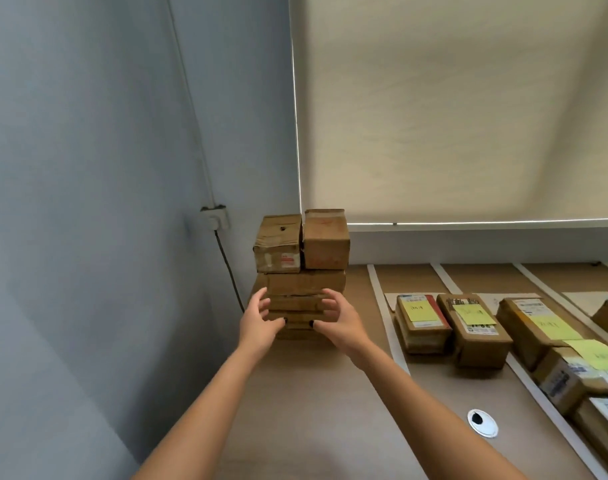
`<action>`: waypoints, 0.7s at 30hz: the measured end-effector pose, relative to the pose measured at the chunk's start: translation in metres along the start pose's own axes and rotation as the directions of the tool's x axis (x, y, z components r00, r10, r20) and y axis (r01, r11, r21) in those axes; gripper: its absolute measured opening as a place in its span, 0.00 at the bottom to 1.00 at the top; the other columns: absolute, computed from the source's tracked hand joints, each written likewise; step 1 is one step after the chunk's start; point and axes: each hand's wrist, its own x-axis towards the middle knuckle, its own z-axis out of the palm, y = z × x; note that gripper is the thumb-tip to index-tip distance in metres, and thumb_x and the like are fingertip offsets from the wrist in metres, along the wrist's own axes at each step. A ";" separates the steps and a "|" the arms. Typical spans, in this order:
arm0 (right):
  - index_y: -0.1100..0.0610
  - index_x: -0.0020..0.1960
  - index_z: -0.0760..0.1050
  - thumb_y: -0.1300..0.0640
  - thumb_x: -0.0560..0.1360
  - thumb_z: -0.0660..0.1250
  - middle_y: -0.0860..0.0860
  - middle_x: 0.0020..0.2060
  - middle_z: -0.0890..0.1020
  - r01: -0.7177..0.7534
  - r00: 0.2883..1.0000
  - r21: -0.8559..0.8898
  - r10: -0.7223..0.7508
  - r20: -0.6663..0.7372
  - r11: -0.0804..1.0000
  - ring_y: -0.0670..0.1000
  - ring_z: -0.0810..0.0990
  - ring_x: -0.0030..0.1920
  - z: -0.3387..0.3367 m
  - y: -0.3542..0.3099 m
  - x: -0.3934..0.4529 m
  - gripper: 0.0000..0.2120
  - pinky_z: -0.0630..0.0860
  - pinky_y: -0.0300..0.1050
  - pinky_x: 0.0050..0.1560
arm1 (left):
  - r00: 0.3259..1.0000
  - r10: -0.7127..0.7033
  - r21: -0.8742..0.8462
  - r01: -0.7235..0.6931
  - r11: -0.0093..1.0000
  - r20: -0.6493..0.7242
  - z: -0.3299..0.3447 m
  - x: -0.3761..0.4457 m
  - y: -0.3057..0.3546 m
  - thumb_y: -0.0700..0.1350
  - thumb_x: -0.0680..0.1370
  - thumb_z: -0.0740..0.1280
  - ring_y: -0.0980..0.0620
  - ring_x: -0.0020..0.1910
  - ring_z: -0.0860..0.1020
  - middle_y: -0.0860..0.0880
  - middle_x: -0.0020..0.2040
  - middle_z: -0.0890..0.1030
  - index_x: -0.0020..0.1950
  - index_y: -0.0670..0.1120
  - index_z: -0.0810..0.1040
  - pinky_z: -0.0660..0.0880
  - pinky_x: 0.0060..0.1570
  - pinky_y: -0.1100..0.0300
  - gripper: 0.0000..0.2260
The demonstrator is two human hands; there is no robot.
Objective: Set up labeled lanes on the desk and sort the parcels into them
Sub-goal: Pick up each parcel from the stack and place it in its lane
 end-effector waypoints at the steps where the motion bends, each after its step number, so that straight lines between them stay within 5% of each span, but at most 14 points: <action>1: 0.51 0.71 0.63 0.64 0.70 0.70 0.52 0.64 0.73 -0.002 1.000 -0.018 0.001 -0.008 1.000 0.51 0.72 0.65 0.006 -0.002 0.016 0.33 0.74 0.49 0.63 | 1.000 0.008 0.001 -0.008 1.000 -0.008 -0.005 0.016 0.000 0.33 0.73 0.68 0.45 0.69 0.68 0.43 0.71 0.68 0.75 0.47 0.59 0.68 0.65 0.50 0.33; 16: 0.53 0.75 0.54 0.61 0.70 0.71 0.53 0.68 0.69 0.049 0.996 -0.234 -0.066 -0.067 0.971 0.52 0.68 0.68 0.060 0.024 0.173 0.39 0.68 0.50 0.69 | 0.999 -0.036 -0.090 0.035 0.995 -0.016 -0.009 0.190 -0.047 0.38 0.71 0.73 0.43 0.74 0.60 0.45 0.76 0.60 0.77 0.49 0.51 0.62 0.70 0.45 0.42; 21: 0.52 0.76 0.52 0.60 0.71 0.71 0.53 0.69 0.67 0.084 0.993 -0.296 -0.105 -0.054 0.952 0.51 0.67 0.69 0.067 0.030 0.183 0.40 0.67 0.50 0.69 | 0.999 0.031 -0.148 -0.028 0.989 0.014 0.000 0.202 -0.061 0.34 0.70 0.72 0.47 0.70 0.65 0.47 0.72 0.67 0.76 0.50 0.56 0.66 0.68 0.49 0.40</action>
